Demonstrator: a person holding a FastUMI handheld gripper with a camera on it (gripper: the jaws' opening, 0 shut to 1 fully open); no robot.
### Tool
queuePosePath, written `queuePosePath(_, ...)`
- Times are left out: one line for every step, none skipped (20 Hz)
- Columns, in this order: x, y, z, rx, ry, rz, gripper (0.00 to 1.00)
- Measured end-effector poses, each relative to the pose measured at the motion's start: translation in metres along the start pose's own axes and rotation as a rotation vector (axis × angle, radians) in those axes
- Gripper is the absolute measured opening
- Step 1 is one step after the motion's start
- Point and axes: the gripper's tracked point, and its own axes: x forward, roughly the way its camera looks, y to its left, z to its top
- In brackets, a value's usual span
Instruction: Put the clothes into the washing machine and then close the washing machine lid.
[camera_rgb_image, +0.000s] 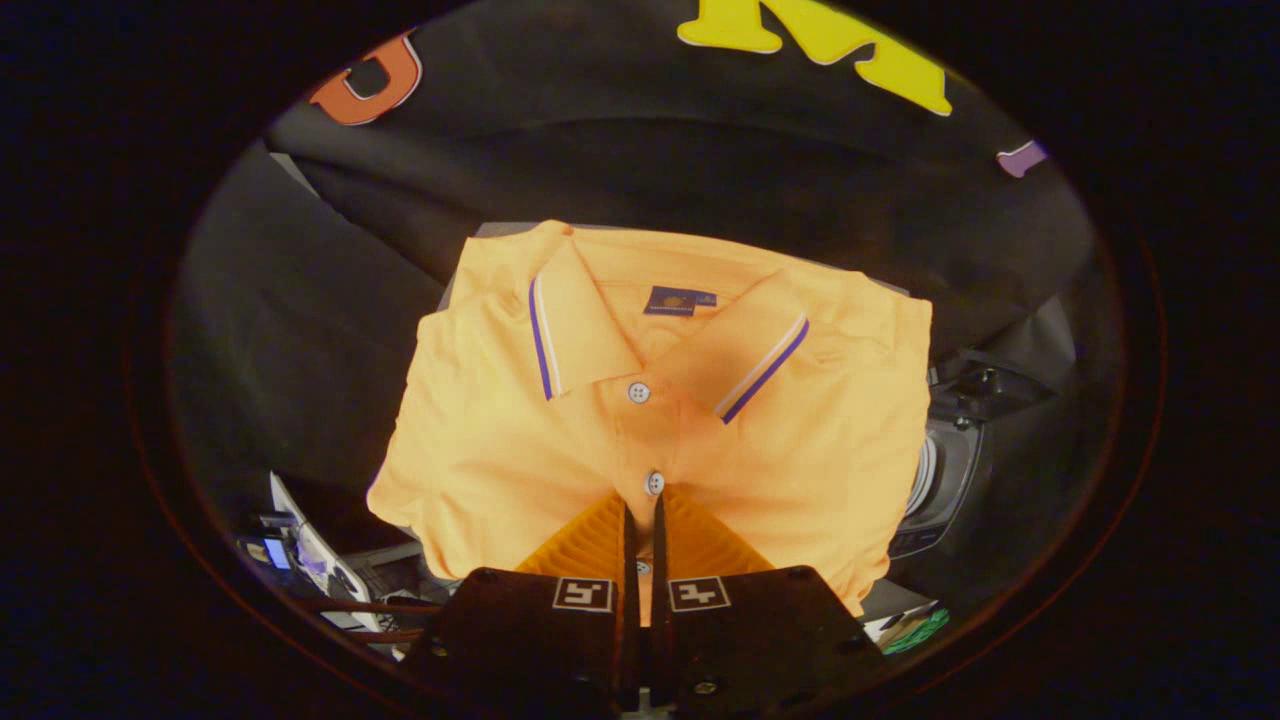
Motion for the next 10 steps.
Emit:
queuePosePath(-0.006, -0.002, 0.003, 0.015, -0.010, 0.006, 0.07)
queuePosePath(-0.010, -0.003, 0.005, 0.029, -0.017, 0.012, 0.07)
queuePosePath(-0.016, -0.006, 0.008, 0.042, -0.026, 0.018, 0.07)
queuePosePath(-0.021, -0.008, 0.011, 0.052, -0.034, 0.022, 0.07)
queuePosePath(-0.027, -0.012, 0.012, 0.062, -0.044, 0.022, 0.07)
queuePosePath(-0.030, -0.015, 0.014, 0.070, -0.051, 0.019, 0.07)
queuePosePath(-0.038, -0.018, 0.017, 0.078, -0.059, 0.019, 0.07)
queuePosePath(-0.047, -0.017, 0.021, 0.085, -0.066, 0.018, 0.07)
queuePosePath(-0.053, -0.017, 0.028, 0.094, -0.074, 0.015, 0.07)
queuePosePath(-0.060, -0.018, 0.033, 0.102, -0.084, 0.012, 0.07)
